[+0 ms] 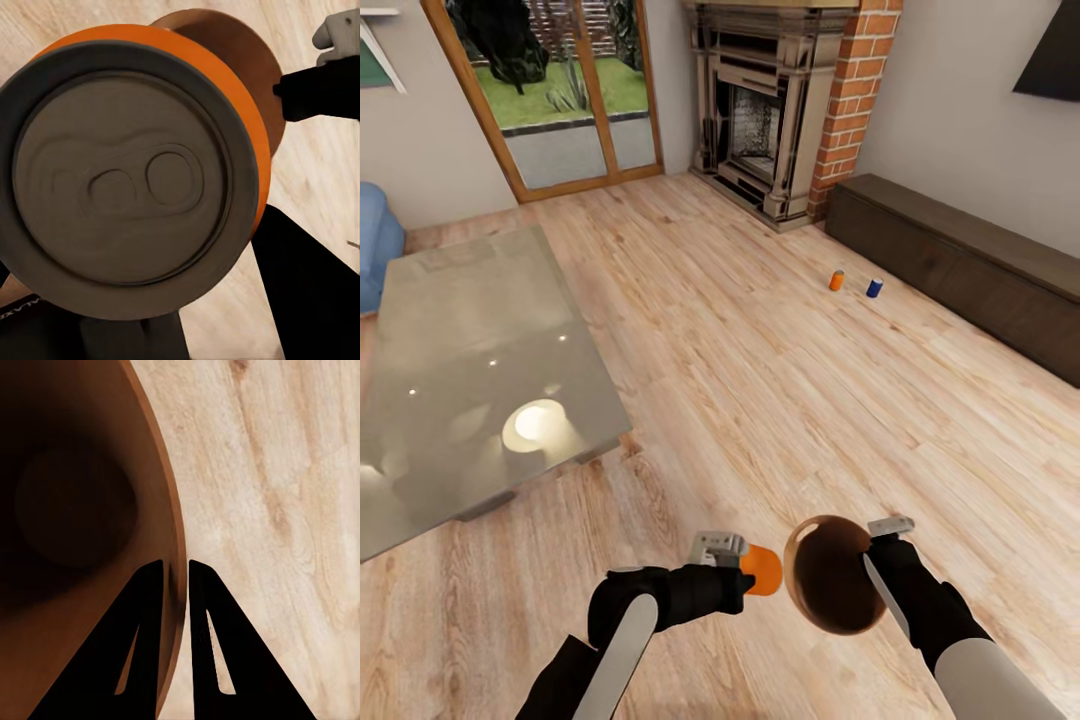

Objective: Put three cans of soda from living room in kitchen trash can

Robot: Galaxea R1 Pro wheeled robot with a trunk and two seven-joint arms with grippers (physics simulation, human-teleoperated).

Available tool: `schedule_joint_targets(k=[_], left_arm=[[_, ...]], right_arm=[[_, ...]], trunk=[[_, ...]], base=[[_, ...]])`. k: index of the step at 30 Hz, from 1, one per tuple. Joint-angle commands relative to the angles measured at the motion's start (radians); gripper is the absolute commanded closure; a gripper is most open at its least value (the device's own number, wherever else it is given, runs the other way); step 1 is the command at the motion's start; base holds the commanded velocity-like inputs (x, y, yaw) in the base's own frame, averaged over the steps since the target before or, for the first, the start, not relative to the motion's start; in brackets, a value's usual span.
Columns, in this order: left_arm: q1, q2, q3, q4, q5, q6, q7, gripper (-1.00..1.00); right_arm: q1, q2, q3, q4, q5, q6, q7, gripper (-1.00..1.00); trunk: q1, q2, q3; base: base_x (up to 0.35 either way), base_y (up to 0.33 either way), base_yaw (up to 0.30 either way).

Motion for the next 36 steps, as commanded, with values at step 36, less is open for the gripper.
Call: schedule_joint_targets(k=[36], left_arm=[[-0.001, -0.007, -0.053, 0.094, -0.007, -0.190, -0.142, 1.00]], right_arm=[[0.001, 0.065, 0.014, -0.002, 0.009, 0.003, 0.008, 1.00]], trunk=[[-0.061, 0.112, 0.050]], base=[[0.000, 0.000, 0.000]])
